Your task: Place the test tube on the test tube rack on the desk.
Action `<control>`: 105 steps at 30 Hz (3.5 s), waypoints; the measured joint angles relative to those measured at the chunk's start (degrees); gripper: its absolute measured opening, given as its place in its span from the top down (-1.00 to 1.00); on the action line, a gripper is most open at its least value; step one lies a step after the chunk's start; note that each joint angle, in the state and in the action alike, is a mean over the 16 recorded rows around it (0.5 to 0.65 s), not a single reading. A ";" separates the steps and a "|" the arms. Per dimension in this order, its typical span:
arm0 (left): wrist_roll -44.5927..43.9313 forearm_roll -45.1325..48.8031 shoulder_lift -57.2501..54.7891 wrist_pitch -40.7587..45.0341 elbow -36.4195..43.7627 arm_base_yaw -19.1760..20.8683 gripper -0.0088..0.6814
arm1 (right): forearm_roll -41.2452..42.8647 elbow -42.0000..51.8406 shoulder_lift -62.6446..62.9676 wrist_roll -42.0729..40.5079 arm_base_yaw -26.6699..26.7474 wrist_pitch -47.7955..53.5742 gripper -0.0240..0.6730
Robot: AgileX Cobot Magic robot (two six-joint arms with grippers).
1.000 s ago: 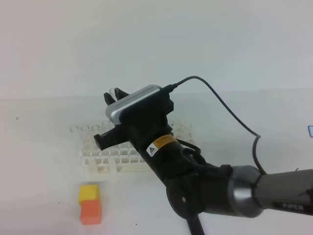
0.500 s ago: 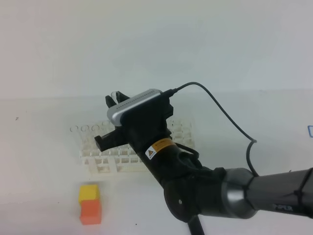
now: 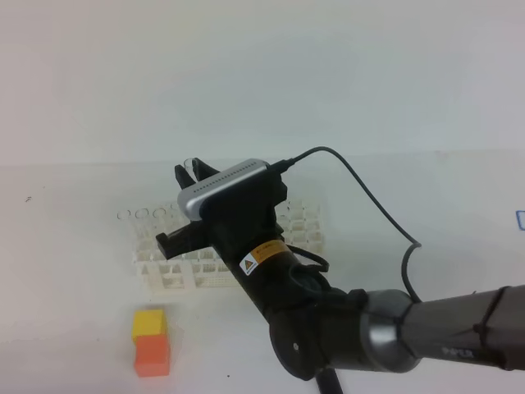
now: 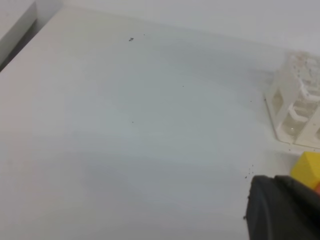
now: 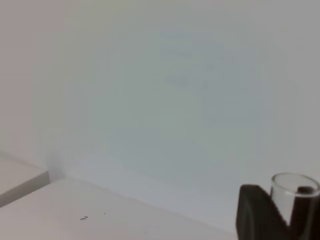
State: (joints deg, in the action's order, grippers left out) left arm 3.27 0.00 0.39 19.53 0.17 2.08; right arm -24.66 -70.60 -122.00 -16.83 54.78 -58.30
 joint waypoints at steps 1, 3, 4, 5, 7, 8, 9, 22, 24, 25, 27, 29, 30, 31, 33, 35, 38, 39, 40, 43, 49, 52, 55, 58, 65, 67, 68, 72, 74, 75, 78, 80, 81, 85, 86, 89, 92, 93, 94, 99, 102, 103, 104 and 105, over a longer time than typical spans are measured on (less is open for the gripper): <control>0.01 0.00 0.00 0.00 0.00 0.00 0.98 | 0.00 -0.03 -0.11 0.00 0.02 -0.10 0.57; 0.02 0.00 -0.08 0.00 0.00 0.01 0.98 | -0.03 -0.09 -0.31 -0.02 0.06 -0.21 0.57; 0.02 0.00 -0.08 0.00 0.00 0.01 0.98 | -0.06 -0.11 -0.41 -0.03 0.08 -0.20 0.57; 0.03 0.00 -0.08 0.00 0.00 0.01 0.98 | -0.09 -0.14 -0.50 -0.05 0.09 -0.17 0.57; 0.03 0.00 -0.08 0.00 0.00 0.01 0.98 | -0.15 -0.16 -0.67 -0.09 0.13 -0.05 0.57; 0.03 0.02 -0.08 0.00 0.00 0.01 0.98 | -0.18 -0.17 -0.73 -0.11 0.14 0.02 0.57; 0.03 0.05 -0.08 0.00 0.00 0.01 0.98 | -0.21 -0.17 -0.80 -0.13 0.16 0.10 0.57; 0.03 0.36 -0.08 0.00 0.00 0.01 0.98 | -0.47 -0.18 -3.05 -0.07 0.25 0.35 0.57; 0.03 0.38 -0.08 0.00 0.00 0.01 0.98 | -0.47 -0.18 -3.60 0.03 0.27 0.04 0.57; 0.03 0.38 -0.08 0.00 0.00 0.01 0.98 | -0.47 -0.18 -3.89 0.08 0.29 -0.13 0.57; 0.03 0.38 -0.08 0.00 0.00 0.01 0.98 | -0.47 -0.18 -4.43 0.20 0.32 -0.49 0.57; 0.03 0.38 -0.08 0.00 0.00 0.01 0.98 | -0.47 -0.18 -4.94 0.32 0.35 -0.88 0.57; 0.03 0.38 -0.08 0.00 0.00 0.01 0.98 | -0.47 -0.18 -5.17 0.40 0.37 -1.09 0.57; 0.03 0.38 -0.08 0.00 0.00 0.01 0.98 | -0.47 -0.18 -5.40 0.49 0.39 -1.29 0.57; 0.03 0.38 -0.08 0.00 0.00 0.01 0.98 | -0.47 -0.18 -5.84 0.68 0.43 -1.67 0.57; 0.03 0.38 -0.08 -0.01 0.00 0.01 0.98 | -0.47 -0.18 -6.23 0.86 0.48 -2.06 0.57; 0.03 0.38 -0.08 -0.03 0.00 0.01 0.98 | -0.47 -0.18 -6.69 1.11 0.53 -2.56 0.57; 0.03 0.38 -0.08 -0.03 0.00 0.01 0.98 | -0.47 -0.18 -6.83 1.19 0.55 -2.72 0.57; 0.03 0.38 -0.08 -0.04 0.00 0.01 0.98 | -0.47 -0.18 -6.96 1.27 0.57 -2.87 0.57; 0.03 0.38 -0.08 -0.06 0.00 0.01 0.98 | -0.48 -0.18 -7.31 1.48 0.61 -3.29 0.57; 0.03 0.38 -0.08 -0.10 -0.01 0.01 0.98 | -0.61 -0.18 -7.52 1.13 0.68 -3.60 0.56; 0.03 0.38 -0.08 -0.10 -0.03 0.01 0.98 | -0.78 -0.18 -7.29 0.67 0.70 -3.16 0.54; 0.03 0.38 0.08 -0.10 -0.05 -0.01 0.98 | -1.00 -0.18 -6.85 0.12 0.71 -2.41 0.49; 0.03 0.38 0.15 -0.10 -0.07 -0.02 0.98 | -1.28 -0.18 -6.22 -0.48 0.71 -1.51 0.44; 0.03 0.38 0.53 -0.08 -0.10 -0.08 0.98 | -1.98 -0.18 -3.72 -2.11 0.72 0.86 0.30; 0.03 0.38 0.68 -0.06 -0.10 -0.10 0.98 | -2.12 -0.18 -2.52 -3.02 0.72 1.43 0.27; 0.03 0.38 0.76 -0.05 -0.10 -0.11 0.98 | -2.18 -0.17 -1.78 -3.59 0.72 1.68 0.26; 0.03 0.38 0.91 -0.03 -0.10 -0.13 0.98 | -2.37 -0.15 2.30 -6.84 0.72 2.81 0.24; 0.03 0.38 0.98 -0.01 -0.10 -0.14 0.98 | -2.46 -0.14 5.21 -9.27 0.72 3.68 0.27; 0.03 0.38 1.06 -0.01 -0.10 -0.15 0.98 | -2.48 -0.13 6.87 -10.69 0.72 4.25 0.29; 0.03 0.39 1.06 0.01 0.01 -0.15 0.98 | -2.46 0.04 12.74 -15.57 0.72 6.53 0.40; 0.03 0.39 1.06 0.01 0.01 -0.15 0.98 | -2.11 0.35 17.25 -18.91 0.72 8.51 0.48; 0.03 0.39 1.13 0.01 0.01 -0.16 0.98 | -1.75 0.56 19.64 -20.50 0.72 9.61 0.52; 0.03 0.39 1.13 0.01 0.01 -0.16 0.98 | 1.52 1.53 29.59 -26.09 0.72 15.03 0.69; 0.03 0.39 1.13 0.01 0.01 -0.16 0.98 | 2.79 1.77 32.08 -27.26 0.72 16.73 0.73; 0.03 0.39 1.06 0.00 0.01 -0.15 0.98 | 7.17 2.50 39.27 -30.03 0.68 22.98 0.85; 0.03 0.39 1.06 -0.02 0.01 -0.15 0.98 | 11.92 3.37 45.76 -31.45 0.23 30.10 0.90; 0.03 0.38 1.06 -0.02 -0.10 -0.15 0.98 | 13.47 3.75 47.72 -31.66 -0.08 32.45 0.91; 0.03 0.38 1.06 -0.03 -0.10 -0.15 0.98 | 14.94 4.19 49.62 -31.81 -0.51 34.76 0.92; 0.03 0.38 1.06 -0.06 -0.10 -0.15 0.98 | 20.04 7.65 57.79 -32.09 -4.32 45.02 0.93; 0.03 0.39 1.06 -0.08 0.01 -0.17 0.98 | 20.81 11.58 62.15 -32.16 -8.35 49.64 0.93; 0.03 0.39 1.06 -0.09 0.01 -0.17 0.98 | 20.67 13.30 63.60 -32.18 -10.00 50.77 0.93; 0.03 0.39 1.06 -0.10 0.01 -0.18 0.98 | 20.36 15.23 65.08 -32.19 -11.82 51.64 0.93; 0.03 0.39 1.13 -0.10 0.01 -0.20 0.98 | 19.93 17.36 66.61 -32.19 -13.79 52.28 0.93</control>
State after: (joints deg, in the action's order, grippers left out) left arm 3.30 0.39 1.53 19.44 0.18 1.88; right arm -4.73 -53.23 -55.39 -49.02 40.99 -6.03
